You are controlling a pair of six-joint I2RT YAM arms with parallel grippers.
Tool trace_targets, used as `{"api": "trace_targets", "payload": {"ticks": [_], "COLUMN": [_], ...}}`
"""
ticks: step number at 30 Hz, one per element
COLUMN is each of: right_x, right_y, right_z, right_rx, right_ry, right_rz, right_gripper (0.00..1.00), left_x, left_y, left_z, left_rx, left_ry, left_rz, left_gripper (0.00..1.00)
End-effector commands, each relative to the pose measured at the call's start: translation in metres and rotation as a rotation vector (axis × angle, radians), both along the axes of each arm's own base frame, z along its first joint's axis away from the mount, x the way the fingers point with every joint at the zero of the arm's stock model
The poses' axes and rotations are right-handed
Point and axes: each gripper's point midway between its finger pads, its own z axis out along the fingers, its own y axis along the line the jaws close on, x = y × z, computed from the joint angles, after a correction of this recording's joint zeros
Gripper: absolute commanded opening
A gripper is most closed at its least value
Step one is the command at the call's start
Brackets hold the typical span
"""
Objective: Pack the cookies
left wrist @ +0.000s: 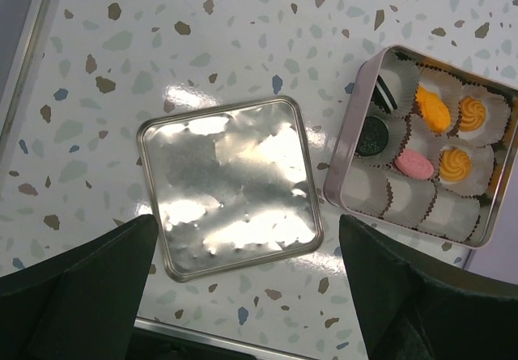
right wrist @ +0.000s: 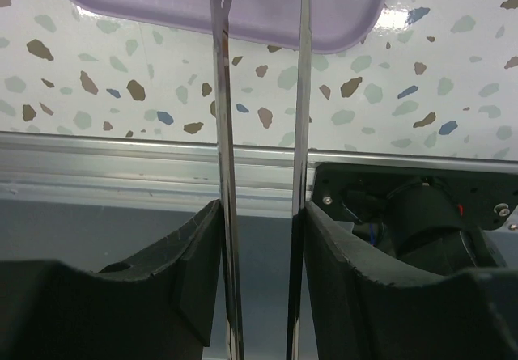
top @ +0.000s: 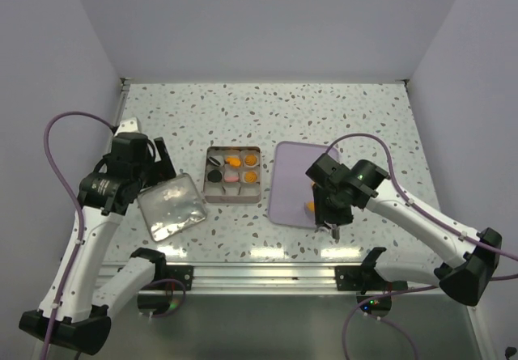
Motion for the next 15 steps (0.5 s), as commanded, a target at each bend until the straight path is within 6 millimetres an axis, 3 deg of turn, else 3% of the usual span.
{"api": "trace_targets", "payload": {"ticks": [1,6,12,13,15], "right_x": [0.006,0.014,0.039,0.047,0.055], "right_y": [0.005,0.013,0.034,0.043,0.055], "right_z": [0.003,0.010,0.039,0.053,0.058], "right_rx": [0.029,0.042,0.062,0.085,0.085], "right_ry": [-0.028,-0.041,-0.095,-0.118,-0.106], "right_rz": [-0.027,-0.013,0.023,0.030,0.061], "right_gripper": [0.45,0.41,0.40,0.39,0.39], "left_x": [0.008,0.011,0.013,0.013,0.014], "left_y": [-0.001,-0.001,0.002,0.003,0.004], "left_z": [0.006,0.011,0.018,0.019,0.020], "left_rx": [0.013,0.015,0.031,0.032,0.039], "left_ry": [-0.024,-0.032,-0.045,-0.050,-0.049], "left_rz": [-0.016,-0.014,-0.006,-0.003,-0.001], "left_gripper": [1.00,1.00,1.00,1.00,1.00]}}
